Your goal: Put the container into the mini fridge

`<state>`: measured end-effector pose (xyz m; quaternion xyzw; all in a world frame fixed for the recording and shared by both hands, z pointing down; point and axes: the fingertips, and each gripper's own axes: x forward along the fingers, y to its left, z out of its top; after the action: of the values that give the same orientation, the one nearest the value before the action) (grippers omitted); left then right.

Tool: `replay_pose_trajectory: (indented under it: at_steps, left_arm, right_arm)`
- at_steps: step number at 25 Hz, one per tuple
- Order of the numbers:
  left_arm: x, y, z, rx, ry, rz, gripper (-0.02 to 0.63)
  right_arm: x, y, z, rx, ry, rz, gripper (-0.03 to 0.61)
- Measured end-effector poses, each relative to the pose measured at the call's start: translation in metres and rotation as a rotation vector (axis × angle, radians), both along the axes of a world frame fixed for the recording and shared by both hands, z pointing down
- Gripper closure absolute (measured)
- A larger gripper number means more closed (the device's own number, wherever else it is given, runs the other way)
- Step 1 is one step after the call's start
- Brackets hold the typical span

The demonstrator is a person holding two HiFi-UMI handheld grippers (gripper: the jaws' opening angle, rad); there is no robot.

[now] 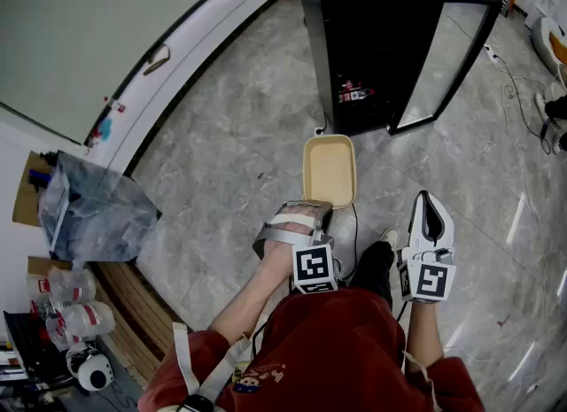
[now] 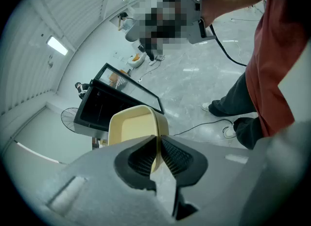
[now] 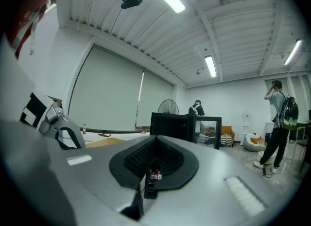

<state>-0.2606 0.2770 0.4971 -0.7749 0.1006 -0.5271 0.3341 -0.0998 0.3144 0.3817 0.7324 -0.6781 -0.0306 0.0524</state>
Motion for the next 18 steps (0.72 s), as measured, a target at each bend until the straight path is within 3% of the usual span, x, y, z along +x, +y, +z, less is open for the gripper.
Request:
replay_pose_trajectory:
  at_steps: [12, 18]
  left_arm:
    - [0.013, -0.013, 0.006, -0.012, -0.002, 0.001, 0.574]
    - [0.034, -0.025, 0.009, -0.025, -0.019, 0.014, 0.574]
  right_arm:
    - [0.010, -0.013, -0.004, 0.005, -0.051, 0.013, 0.578]
    - [0.039, -0.022, 0.004, -0.010, -0.072, 0.032, 0.577]
